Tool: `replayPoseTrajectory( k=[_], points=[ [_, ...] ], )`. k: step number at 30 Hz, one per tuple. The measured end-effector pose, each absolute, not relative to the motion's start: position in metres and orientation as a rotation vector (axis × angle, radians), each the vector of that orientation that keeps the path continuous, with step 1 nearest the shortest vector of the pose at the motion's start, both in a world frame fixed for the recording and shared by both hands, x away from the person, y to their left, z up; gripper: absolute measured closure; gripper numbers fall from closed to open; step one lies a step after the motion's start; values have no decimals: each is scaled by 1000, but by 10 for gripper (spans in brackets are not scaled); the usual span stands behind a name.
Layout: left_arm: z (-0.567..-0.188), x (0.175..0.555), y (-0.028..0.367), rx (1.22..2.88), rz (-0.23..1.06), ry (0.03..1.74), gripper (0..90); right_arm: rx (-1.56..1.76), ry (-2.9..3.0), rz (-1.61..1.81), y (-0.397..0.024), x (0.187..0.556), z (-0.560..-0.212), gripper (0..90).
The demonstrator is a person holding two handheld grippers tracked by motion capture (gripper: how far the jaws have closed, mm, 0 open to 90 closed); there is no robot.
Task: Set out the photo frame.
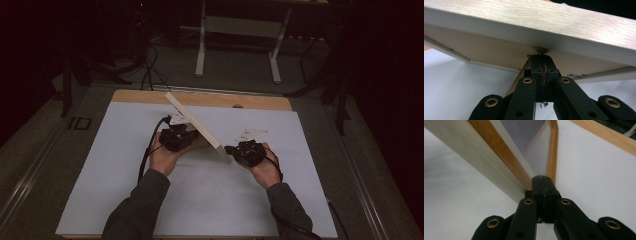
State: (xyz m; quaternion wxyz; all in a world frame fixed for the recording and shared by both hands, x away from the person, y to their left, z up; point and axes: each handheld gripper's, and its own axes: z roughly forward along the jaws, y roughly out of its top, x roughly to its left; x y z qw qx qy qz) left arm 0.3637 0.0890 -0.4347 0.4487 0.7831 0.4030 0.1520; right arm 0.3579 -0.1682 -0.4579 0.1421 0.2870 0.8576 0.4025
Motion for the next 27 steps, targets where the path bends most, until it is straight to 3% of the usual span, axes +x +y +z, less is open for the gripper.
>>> replayPoseTrajectory(
  k=[27],
  points=[
    [-443,365,85,1975,367,1006,900,712,2529,1156,-151,343,-453,898]
  ],
)
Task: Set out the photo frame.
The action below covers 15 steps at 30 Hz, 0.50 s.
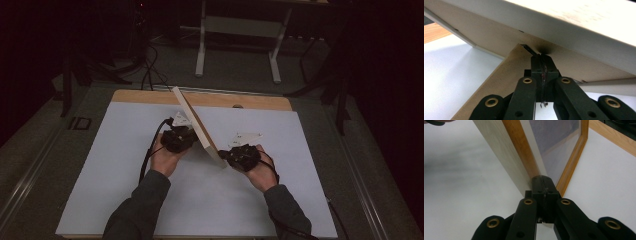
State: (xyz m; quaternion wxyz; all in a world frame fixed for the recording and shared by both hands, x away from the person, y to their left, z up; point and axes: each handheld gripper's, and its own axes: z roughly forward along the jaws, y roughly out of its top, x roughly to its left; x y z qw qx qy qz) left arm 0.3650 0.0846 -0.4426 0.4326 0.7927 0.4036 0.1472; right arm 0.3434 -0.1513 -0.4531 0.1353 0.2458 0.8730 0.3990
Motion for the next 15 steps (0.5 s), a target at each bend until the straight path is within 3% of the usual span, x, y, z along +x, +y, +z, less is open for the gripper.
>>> replayPoseTrajectory(
  k=[15],
  points=[
    [-444,365,85,1978,363,1013,900,638,2558,1155,-139,338,-451,898]
  ],
)
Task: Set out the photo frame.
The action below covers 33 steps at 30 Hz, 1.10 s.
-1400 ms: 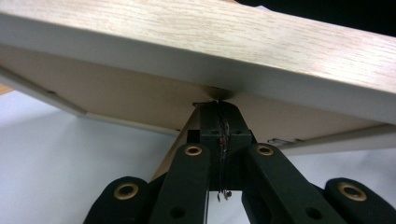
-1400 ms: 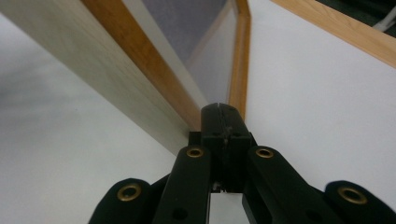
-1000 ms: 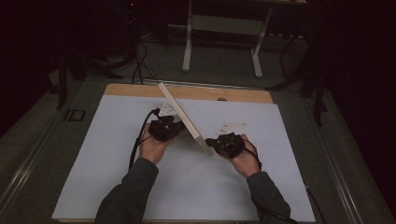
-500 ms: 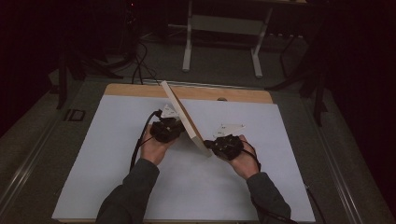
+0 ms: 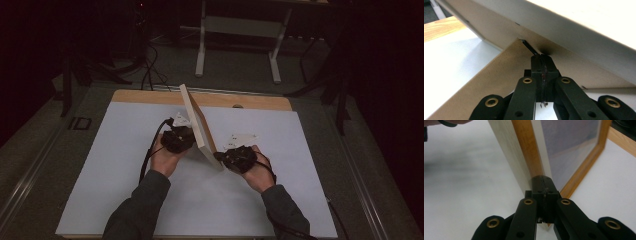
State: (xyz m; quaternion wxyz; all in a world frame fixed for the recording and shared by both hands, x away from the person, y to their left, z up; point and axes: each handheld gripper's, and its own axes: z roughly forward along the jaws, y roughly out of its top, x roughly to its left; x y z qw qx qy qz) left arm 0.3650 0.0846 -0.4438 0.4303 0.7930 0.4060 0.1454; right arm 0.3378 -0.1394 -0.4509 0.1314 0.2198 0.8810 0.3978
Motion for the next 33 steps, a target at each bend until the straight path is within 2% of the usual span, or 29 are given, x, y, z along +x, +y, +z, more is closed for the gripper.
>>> replayPoseTrajectory(
  k=[17,33],
  points=[
    [-446,361,82,1962,355,990,900,569,2583,1170,-125,332,-450,898],
    [-451,341,97,1922,320,915,900,531,2604,1172,-118,327,-450,898]
  ],
)
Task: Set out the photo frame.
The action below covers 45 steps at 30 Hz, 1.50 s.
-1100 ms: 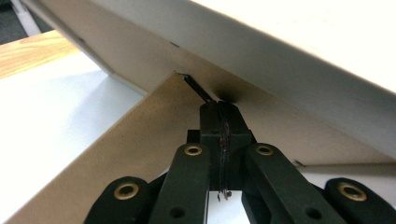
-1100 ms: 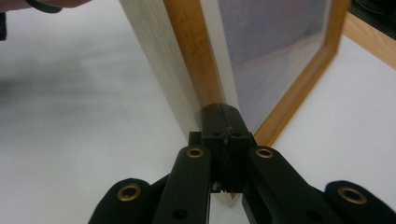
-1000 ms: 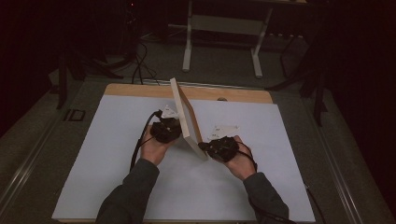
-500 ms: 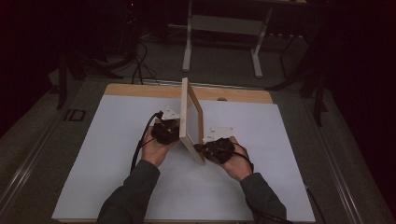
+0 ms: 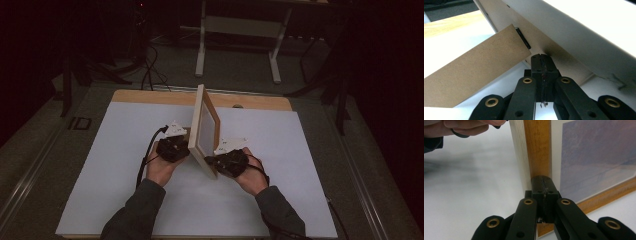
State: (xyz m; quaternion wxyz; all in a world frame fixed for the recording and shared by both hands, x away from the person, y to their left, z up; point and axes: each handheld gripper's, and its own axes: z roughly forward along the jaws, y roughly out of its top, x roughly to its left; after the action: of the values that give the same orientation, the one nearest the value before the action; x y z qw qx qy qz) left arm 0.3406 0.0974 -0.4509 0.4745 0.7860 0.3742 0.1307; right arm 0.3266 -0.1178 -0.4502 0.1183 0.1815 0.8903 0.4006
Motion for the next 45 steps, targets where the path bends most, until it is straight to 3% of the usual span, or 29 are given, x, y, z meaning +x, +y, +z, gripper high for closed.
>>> replayPoseTrajectory(
  k=[11,16,23,29,45],
  points=[
    [-441,342,120,1861,298,941,900,483,2622,1172,-108,322,-449,897],
    [-434,342,131,1833,308,989,858,471,2628,1175,-106,321,-449,897],
    [-424,341,136,1776,323,1028,727,474,2635,1173,-106,321,-450,880],
    [-415,339,141,1722,301,1056,616,496,2624,1155,-110,323,-452,772],
    [-400,327,140,1649,331,1043,449,606,2600,1142,-132,333,-454,649]
  ],
)
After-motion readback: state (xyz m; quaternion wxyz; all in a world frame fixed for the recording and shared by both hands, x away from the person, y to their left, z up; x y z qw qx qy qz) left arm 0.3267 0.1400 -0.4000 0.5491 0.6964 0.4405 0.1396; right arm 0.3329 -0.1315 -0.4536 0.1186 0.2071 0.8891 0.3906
